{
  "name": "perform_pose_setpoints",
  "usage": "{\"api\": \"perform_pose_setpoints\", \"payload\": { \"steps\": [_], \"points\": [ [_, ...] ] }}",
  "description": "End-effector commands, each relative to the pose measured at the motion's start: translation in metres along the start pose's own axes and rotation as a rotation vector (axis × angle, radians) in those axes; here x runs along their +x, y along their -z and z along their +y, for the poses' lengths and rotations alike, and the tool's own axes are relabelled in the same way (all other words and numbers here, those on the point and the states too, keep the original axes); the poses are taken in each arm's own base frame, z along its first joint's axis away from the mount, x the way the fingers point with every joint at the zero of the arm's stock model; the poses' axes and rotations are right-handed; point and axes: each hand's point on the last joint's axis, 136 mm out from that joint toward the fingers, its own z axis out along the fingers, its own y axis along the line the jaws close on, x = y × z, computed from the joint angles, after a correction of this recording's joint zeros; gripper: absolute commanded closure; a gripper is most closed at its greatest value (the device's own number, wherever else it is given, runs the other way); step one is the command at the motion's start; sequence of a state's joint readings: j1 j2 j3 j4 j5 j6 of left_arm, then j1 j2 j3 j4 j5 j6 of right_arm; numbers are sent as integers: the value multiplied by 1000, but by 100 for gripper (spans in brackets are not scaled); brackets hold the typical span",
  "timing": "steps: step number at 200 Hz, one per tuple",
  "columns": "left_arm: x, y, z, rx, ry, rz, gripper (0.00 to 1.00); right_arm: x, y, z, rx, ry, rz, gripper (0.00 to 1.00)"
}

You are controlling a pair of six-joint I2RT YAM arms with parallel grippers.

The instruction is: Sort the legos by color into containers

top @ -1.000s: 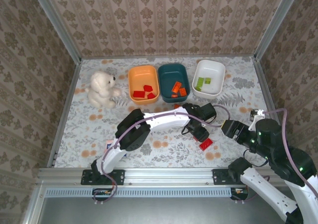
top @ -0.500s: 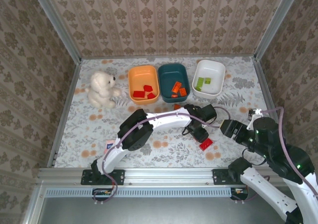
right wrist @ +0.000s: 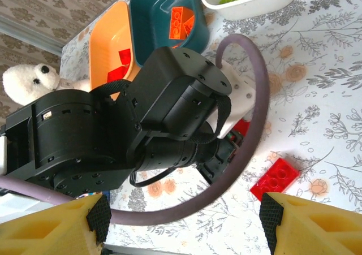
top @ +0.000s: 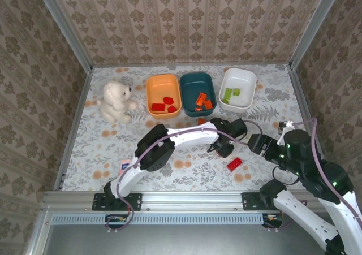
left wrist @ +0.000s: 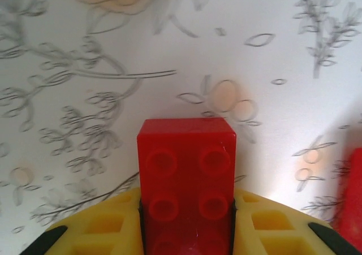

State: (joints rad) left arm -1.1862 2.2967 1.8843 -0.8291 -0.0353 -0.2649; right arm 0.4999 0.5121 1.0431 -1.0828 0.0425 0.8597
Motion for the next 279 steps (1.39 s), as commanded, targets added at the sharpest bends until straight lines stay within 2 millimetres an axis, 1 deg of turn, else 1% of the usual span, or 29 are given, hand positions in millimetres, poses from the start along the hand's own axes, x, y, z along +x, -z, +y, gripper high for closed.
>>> {"api": "perform_pose_setpoints", "payload": {
  "steps": [1,20,34,48,65,84,106,126,136,138,145,151,162,169,193,226,238,255,270,279],
  "points": [
    [-19,62,54,-64,146,-122,73,-4,-8,15,-48,6,7,27],
    [-27,102,97,-68,270,-205,73,-7,-19,23,-58,17,19,27],
    [-26,125,132,-71,363,-255,73,-9,-29,31,-71,26,32,27],
    [-21,140,169,-77,454,-289,73,-10,-41,39,-82,31,51,27],
    [-12,150,218,-95,556,-312,73,-11,-57,48,-95,38,77,27],
    [-4,154,270,-134,644,-331,73,-10,-75,58,-106,44,120,27],
    [4,146,323,-173,732,-335,74,-3,-103,71,-106,48,211,27],
    [9,131,358,-220,783,-312,74,-4,-130,85,-117,45,264,27],
    [9,121,366,-239,792,-289,75,-9,-141,96,-137,46,269,27],
    [15,121,378,-252,814,-285,75,-10,-143,98,-141,46,268,27],
    [19,115,390,-275,833,-267,76,-13,-150,104,-148,49,273,27],
    [21,109,396,-292,843,-247,79,-16,-156,109,-153,51,276,27],
    [29,99,408,-331,870,-206,80,-20,-166,118,-160,61,288,27],
    [33,97,415,-349,891,-192,81,-22,-170,122,-163,64,295,27],
    [40,79,426,-360,934,-153,81,-28,-179,131,-172,65,293,27],
    [44,56,423,-326,945,-104,80,-24,-186,127,-156,56,311,27],
    [47,50,421,-315,954,-88,78,-23,-187,125,-147,56,311,27],
    [47,44,416,-293,958,-73,71,-25,-188,124,-139,61,308,27],
    [46,44,413,-282,963,-73,64,-25,-188,125,-138,66,309,27],
    [44,48,413,-277,965,-83,60,-25,-189,126,-138,71,312,27]
  ]
}}
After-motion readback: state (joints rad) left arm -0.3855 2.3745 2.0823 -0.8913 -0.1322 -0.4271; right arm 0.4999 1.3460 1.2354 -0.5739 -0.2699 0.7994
